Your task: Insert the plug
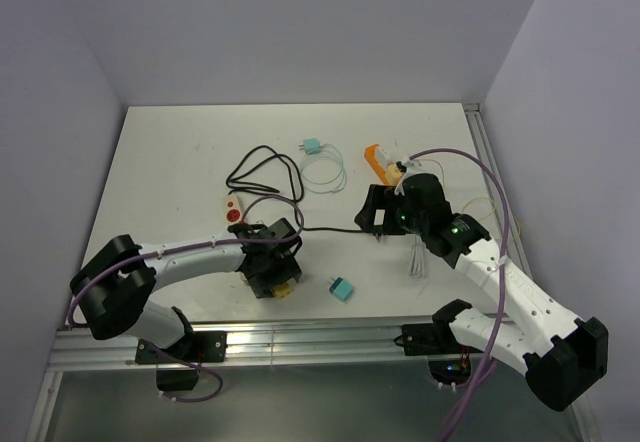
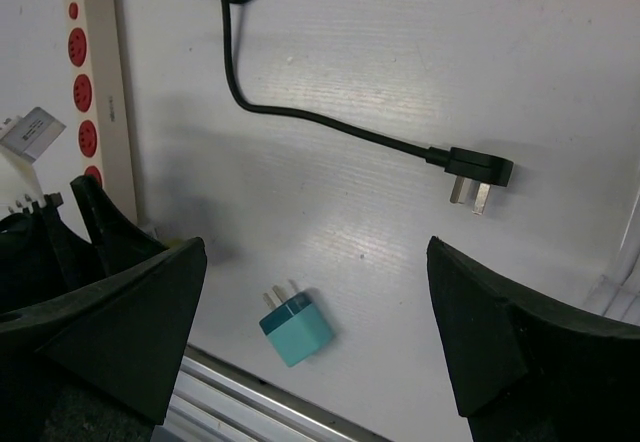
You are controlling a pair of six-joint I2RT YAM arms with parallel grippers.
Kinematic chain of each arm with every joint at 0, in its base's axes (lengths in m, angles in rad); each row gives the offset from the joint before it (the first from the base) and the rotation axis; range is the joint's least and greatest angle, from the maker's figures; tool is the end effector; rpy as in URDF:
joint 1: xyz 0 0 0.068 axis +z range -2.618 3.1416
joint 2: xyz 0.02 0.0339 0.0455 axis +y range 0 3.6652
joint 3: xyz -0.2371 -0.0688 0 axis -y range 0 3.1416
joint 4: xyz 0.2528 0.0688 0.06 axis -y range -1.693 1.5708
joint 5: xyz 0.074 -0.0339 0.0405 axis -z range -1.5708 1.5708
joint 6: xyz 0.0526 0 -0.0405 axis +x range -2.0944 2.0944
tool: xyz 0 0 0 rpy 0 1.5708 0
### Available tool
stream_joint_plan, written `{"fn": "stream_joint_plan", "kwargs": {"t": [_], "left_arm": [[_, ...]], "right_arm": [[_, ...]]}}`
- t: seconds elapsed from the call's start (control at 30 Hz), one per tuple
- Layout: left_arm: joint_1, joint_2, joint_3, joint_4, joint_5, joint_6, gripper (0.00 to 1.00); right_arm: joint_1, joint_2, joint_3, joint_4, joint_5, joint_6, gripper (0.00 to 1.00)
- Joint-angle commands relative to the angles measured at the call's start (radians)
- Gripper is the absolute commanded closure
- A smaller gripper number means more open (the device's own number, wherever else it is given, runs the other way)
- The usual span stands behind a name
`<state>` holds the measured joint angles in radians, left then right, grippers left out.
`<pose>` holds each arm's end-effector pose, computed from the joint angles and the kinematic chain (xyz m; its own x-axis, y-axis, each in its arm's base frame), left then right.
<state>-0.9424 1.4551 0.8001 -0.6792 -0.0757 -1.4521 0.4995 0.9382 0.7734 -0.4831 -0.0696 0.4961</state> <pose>0.1556 -0.2074 0.1197 -0.8583 -0.5032 -0.1008 -0.4732 0.8520 -0.2240 0.2088 0.1181 0.2461 -0.7165 0.1500 -0.6812 -0.2109 0.8844 0.4165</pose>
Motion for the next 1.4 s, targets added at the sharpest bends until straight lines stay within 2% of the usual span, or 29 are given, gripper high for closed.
{"fn": "stream_joint_plan", "kwargs": {"t": [0.0,0.07,0.17,0.2,0.27,0.3,0.33,0.43,0.5,0.6,0.7,0.83,0.9,0.97,1.07,1.2,1.23,1.37], "left_arm": [[-0.006,0.028,0.002,0.055,-0.004,0.016,0.28],[-0.006,0.037,-0.001,0.069,-0.003,0.029,0.33],[-0.006,0.036,-0.002,0.078,-0.007,0.044,0.47],[-0.006,0.033,-0.002,0.081,-0.012,0.045,0.59],[-0.004,0.021,0.001,0.090,-0.015,0.070,0.73],[-0.004,0.014,0.004,0.095,-0.022,0.100,0.89],[-0.004,0.008,0.019,0.095,-0.027,0.120,0.99],[-0.004,-0.035,0.056,0.157,0.005,0.263,1.00],[-0.004,-0.088,0.073,0.268,0.063,0.393,1.00],[0.001,-0.143,0.145,0.373,0.222,0.496,1.00],[0.039,-0.136,0.255,0.386,0.469,0.576,1.00],[0.123,-0.121,0.362,0.409,0.782,0.555,1.00],[0.154,-0.125,0.376,0.414,0.927,0.536,1.00],[0.201,-0.150,0.355,0.489,1.073,0.507,1.00],[0.243,-0.188,0.317,0.607,1.181,0.452,1.00],[0.248,-0.232,0.280,0.739,1.295,0.388,1.00],[0.248,-0.242,0.262,0.756,1.324,0.380,1.00],[0.246,-0.278,0.243,0.756,1.369,0.397,1.00]], "right_arm": [[-0.006,-0.033,0.003,0.031,-0.015,-0.024,0.02],[-0.006,-0.055,-0.005,0.043,-0.028,-0.030,0.02],[-0.006,-0.093,-0.031,0.080,-0.024,-0.031,0.00],[-0.006,-0.105,-0.036,0.092,-0.019,-0.040,0.00],[-0.004,-0.105,-0.043,0.089,-0.016,-0.074,0.00],[-0.004,-0.099,-0.027,0.059,-0.003,-0.082,0.00],[-0.006,-0.092,-0.016,0.043,-0.001,-0.086,0.00],[-0.006,-0.065,0.020,0.014,-0.057,-0.119,0.01],[-0.006,-0.070,0.029,0.027,-0.108,-0.148,0.02],[-0.006,-0.108,0.046,0.066,-0.183,-0.168,0.04],[-0.006,-0.145,0.058,0.110,-0.280,-0.197,0.08],[-0.004,-0.191,0.058,0.184,-0.415,-0.263,0.12],[-0.004,-0.226,0.058,0.230,-0.469,-0.280,0.14],[-0.004,-0.274,0.046,0.268,-0.499,-0.297,0.16],[-0.004,-0.317,0.044,0.317,-0.571,-0.321,0.16],[-0.004,-0.296,0.041,0.405,-0.798,-0.356,0.16],[-0.004,-0.280,0.056,0.408,-0.917,-0.379,0.16],[-0.006,-0.204,0.110,0.423,-1.049,-0.422,0.14]]}}
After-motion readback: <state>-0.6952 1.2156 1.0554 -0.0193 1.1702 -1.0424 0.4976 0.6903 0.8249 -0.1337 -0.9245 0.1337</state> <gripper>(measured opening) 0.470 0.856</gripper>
